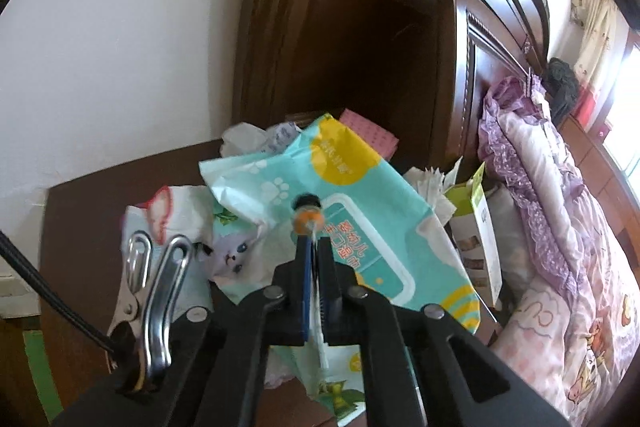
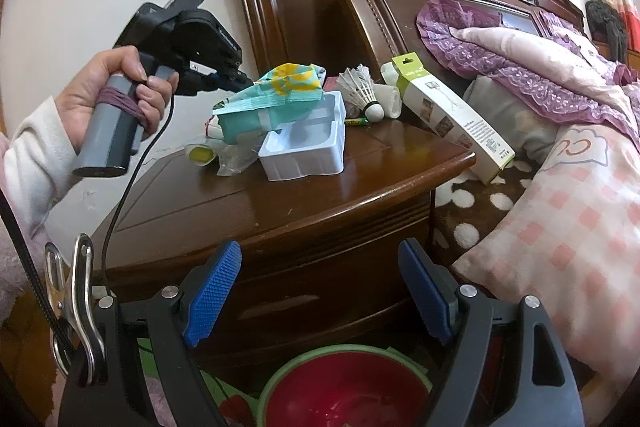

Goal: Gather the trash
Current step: 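Lift the silver tube with the left gripper while the right gripper grasps the white plastic tray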

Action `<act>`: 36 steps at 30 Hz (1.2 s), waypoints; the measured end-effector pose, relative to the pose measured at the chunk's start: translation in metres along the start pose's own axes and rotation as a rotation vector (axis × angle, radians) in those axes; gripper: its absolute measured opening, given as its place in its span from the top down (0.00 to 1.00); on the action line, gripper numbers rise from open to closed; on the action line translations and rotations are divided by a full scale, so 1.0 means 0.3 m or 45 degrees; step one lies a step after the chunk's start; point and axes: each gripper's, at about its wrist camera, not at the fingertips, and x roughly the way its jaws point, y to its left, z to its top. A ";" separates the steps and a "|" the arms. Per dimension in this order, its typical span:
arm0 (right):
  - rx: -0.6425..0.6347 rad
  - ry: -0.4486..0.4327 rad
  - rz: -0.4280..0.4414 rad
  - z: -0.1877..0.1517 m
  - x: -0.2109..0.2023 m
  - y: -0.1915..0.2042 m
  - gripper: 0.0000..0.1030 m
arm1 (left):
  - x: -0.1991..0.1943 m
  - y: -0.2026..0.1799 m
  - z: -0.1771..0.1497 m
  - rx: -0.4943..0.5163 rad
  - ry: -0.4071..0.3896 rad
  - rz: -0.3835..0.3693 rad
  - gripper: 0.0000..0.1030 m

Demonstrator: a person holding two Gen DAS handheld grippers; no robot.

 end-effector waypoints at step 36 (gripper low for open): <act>-0.066 0.031 0.089 0.159 -0.004 0.024 0.20 | -0.093 0.122 -0.453 0.127 0.152 -0.013 0.81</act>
